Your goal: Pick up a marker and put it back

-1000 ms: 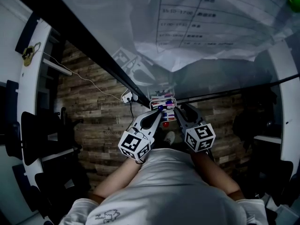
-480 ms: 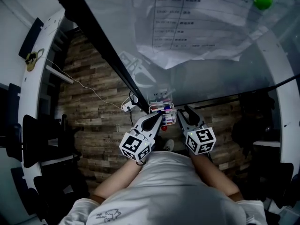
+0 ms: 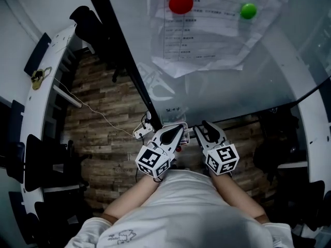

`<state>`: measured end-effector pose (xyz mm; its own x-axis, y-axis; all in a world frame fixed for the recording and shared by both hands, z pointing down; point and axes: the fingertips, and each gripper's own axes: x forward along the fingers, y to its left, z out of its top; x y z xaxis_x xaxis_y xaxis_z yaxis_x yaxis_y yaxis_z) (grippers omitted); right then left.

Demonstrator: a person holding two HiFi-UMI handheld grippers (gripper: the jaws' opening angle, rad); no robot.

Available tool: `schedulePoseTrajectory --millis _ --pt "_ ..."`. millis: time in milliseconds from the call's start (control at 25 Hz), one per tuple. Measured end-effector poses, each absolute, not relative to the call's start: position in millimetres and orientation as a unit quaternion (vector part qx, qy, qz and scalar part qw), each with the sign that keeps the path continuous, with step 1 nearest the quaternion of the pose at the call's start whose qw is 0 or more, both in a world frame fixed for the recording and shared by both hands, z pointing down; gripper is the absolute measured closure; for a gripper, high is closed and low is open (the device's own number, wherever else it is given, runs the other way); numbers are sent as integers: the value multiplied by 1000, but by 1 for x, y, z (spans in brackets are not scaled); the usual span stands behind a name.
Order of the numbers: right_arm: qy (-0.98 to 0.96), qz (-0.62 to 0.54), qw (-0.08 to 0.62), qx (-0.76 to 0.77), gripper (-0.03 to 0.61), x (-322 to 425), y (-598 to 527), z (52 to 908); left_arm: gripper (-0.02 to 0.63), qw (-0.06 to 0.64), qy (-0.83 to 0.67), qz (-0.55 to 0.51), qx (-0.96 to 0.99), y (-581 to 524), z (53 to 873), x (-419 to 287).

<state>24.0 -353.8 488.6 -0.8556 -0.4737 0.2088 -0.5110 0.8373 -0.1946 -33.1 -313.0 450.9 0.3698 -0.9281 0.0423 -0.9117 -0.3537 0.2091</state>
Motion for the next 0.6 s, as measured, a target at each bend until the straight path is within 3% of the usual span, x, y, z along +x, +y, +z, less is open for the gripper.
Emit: schedulePoseTrajectory --millis 80,120,160,600 --pt "-961 110 60 248 449 25 -351 474 609 88 -557 -44 825 -314 440 -30" --pt "-965 101 48 239 483 25 -348 466 609 83 -555 -45 827 -314 435 -28" --pt "-968 91 38 230 568 24 -345 457 609 78 -553 -47 828 -315 430 -27" --pt "-975 62 19 213 569 20 -334 435 609 61 -548 -44 833 -308 416 -23"
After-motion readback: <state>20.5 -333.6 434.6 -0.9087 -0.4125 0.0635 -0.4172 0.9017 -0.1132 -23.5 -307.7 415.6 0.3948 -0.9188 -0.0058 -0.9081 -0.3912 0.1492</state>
